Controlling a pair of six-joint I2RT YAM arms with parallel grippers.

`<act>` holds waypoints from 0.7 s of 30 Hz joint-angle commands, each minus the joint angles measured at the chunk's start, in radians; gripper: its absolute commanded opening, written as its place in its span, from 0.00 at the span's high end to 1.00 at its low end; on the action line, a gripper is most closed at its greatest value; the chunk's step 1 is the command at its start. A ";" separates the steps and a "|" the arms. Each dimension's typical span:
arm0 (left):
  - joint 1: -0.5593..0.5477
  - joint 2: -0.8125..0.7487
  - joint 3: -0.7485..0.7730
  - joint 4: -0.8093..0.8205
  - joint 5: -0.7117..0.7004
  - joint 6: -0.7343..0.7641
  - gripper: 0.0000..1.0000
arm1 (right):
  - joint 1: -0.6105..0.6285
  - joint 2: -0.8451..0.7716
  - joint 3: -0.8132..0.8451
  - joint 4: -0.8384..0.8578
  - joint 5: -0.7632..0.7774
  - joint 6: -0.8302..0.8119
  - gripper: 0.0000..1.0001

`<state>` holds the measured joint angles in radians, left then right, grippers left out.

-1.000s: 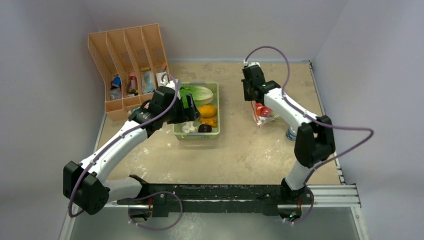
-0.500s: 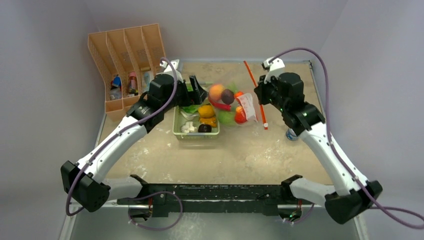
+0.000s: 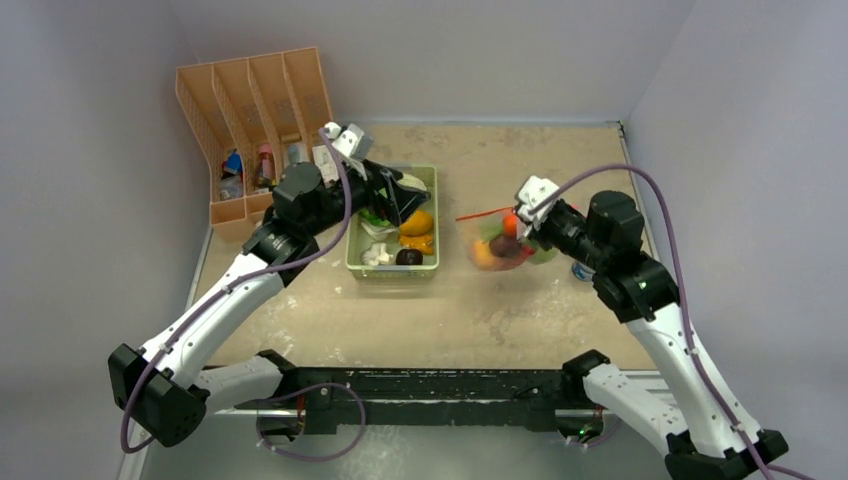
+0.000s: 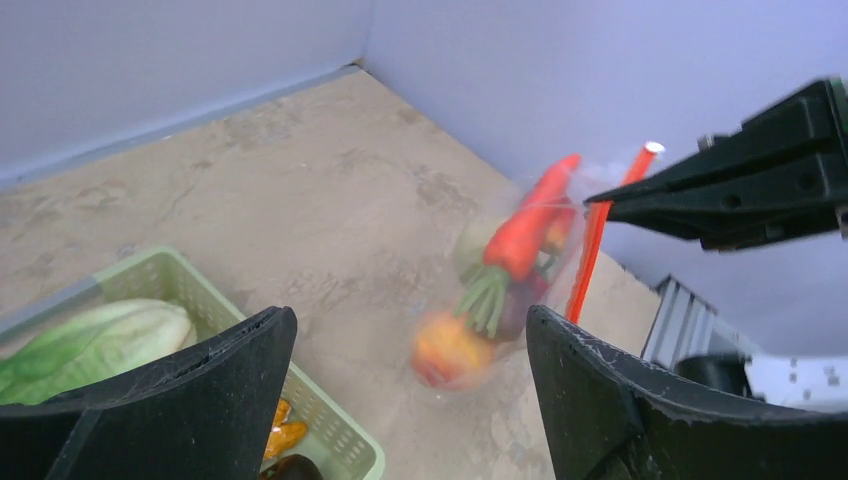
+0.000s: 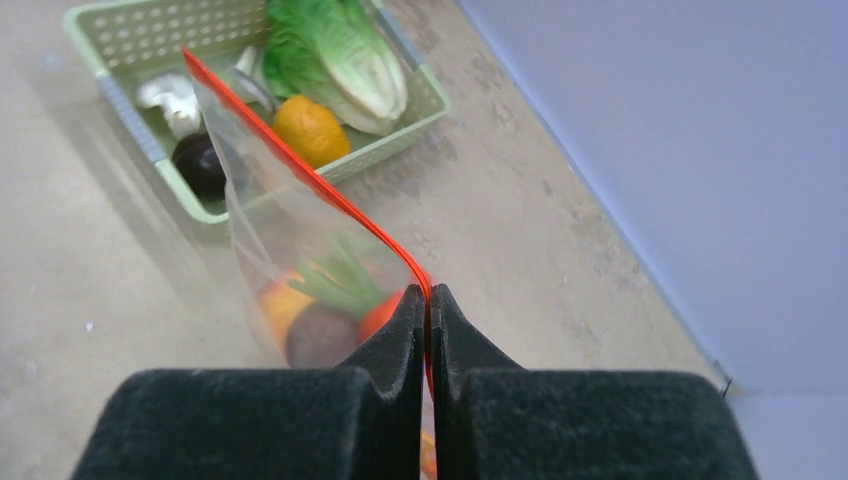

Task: Open the zip-top bag and remove the fake food
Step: Pick up the zipper food storage bag at the center of the board.

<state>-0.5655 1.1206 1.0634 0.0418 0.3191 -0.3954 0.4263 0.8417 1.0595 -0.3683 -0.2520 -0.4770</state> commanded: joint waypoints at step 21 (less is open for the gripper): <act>-0.168 0.079 0.064 -0.081 0.219 0.358 0.16 | 0.003 0.040 -0.058 0.008 -0.500 -0.223 1.00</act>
<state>-0.7116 1.1793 1.0691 0.0250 0.5453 -0.1364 0.4274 0.8692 1.0035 -0.4347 -0.6247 -0.6670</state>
